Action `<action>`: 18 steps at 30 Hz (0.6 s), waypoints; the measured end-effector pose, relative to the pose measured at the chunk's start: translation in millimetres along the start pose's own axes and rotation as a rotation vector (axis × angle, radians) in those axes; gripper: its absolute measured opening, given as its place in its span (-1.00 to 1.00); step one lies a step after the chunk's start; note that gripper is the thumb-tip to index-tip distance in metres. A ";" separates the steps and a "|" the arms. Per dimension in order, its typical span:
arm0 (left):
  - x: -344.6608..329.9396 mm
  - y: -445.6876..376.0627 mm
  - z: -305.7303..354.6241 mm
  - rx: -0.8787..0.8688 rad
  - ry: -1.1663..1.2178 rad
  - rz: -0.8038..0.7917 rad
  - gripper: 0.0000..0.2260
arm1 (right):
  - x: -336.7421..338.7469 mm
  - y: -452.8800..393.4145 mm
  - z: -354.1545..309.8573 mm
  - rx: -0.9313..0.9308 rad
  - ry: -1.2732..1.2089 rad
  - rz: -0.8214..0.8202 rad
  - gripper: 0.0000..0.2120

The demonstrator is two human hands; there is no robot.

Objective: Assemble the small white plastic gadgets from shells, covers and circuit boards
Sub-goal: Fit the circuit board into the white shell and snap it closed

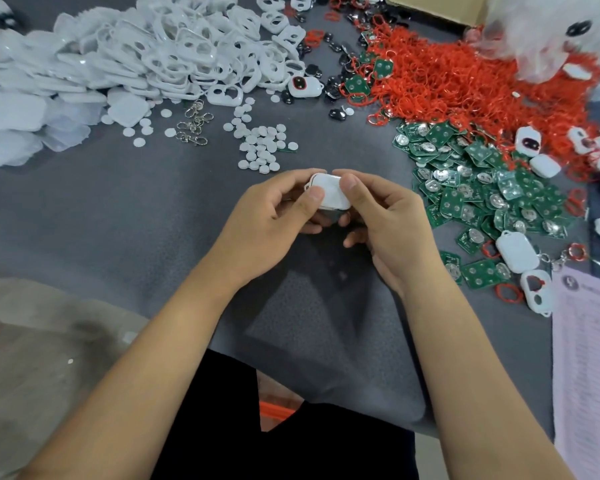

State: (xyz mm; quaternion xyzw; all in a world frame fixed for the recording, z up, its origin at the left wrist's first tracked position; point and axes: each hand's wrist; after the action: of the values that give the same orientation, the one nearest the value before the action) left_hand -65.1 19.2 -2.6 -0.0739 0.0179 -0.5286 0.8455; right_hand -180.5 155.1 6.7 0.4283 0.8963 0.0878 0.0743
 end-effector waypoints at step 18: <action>-0.7 1.9 0.4 -0.061 -0.186 -0.079 -0.56 | -1.3 -0.2 -3.5 -0.109 -0.094 0.000 -0.80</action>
State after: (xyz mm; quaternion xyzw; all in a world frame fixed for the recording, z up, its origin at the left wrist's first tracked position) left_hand -63.7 20.7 -2.6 -0.1489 -0.0474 -0.5517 0.8193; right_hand -180.5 153.7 10.2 0.4274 0.8857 0.1161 0.1396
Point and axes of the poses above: each hand's wrist, its own y-axis away from the middle knuckle, its own x-axis out of the back of the hand, z = x × y, and after that the axes turned 6 degrees about -x, right-handed
